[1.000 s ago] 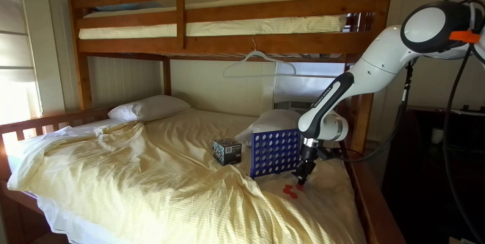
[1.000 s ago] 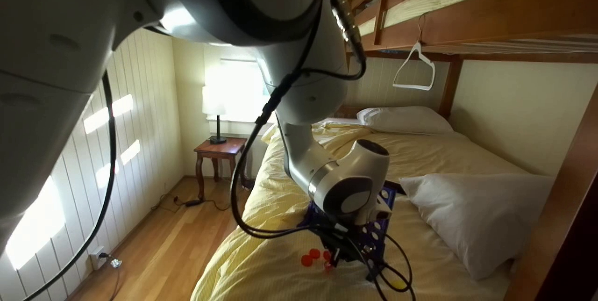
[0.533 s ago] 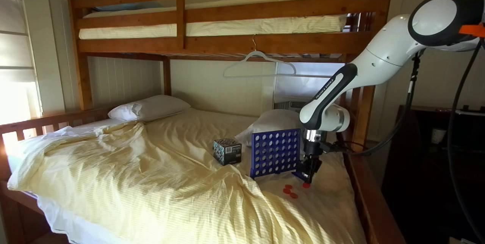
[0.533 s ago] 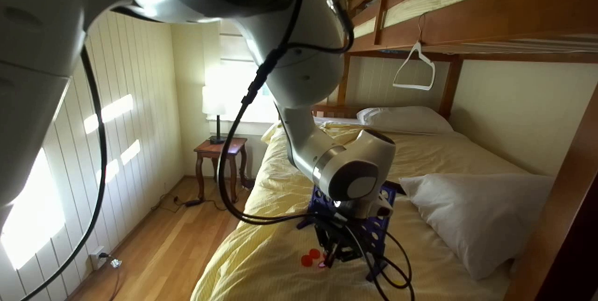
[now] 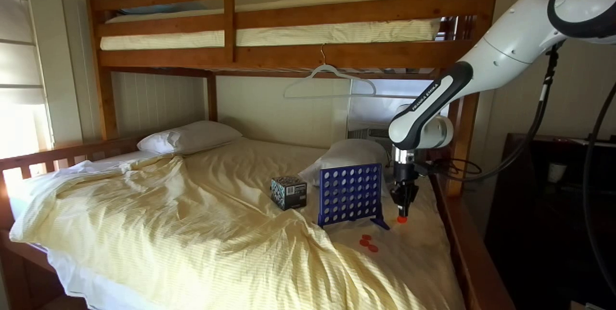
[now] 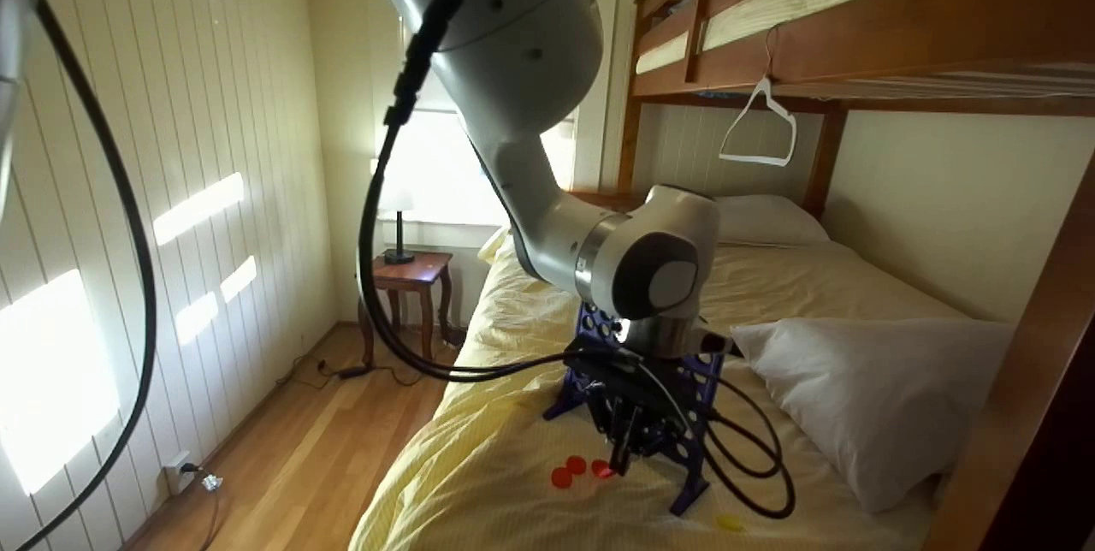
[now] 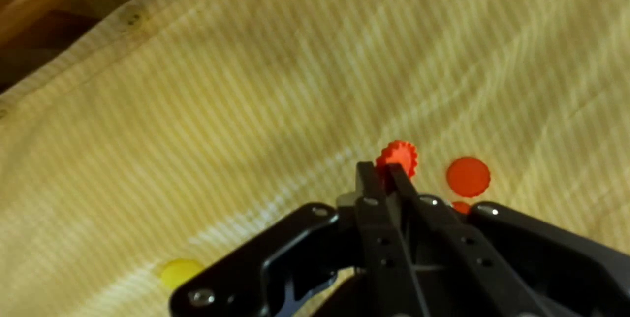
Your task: Put one orange disc in the blue board
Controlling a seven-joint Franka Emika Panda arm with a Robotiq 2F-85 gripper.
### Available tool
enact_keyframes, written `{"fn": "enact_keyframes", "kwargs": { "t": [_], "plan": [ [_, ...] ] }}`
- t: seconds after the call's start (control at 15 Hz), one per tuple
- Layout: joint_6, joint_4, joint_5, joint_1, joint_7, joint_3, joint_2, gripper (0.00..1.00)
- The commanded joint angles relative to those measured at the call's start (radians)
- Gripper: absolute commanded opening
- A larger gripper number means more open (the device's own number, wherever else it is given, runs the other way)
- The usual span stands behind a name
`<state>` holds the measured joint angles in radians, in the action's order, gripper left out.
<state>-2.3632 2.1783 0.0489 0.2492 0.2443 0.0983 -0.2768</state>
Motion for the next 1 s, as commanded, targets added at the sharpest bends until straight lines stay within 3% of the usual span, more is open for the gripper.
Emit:
{"fn": "enact_keyframes", "kwargs": {
  "t": [0.0, 0.33, 0.67, 0.73, 0.93],
  "plan": [
    [-0.099, 0.101, -0.198, -0.06, -0.091, 0.067, 0.142, 0.02],
    [-0.282, 0.175, -0.483, -0.072, -0.166, 0.106, 0.262, 0.02],
    [-0.45, 0.189, -0.82, -0.042, -0.318, 0.128, 0.313, 0.02],
    [-0.405, 0.162, -0.712, -0.048, -0.252, 0.117, 0.276, 0.08],
    [-0.428, 0.166, -0.775, -0.041, -0.284, 0.121, 0.291, 0.08]
  ]
}}
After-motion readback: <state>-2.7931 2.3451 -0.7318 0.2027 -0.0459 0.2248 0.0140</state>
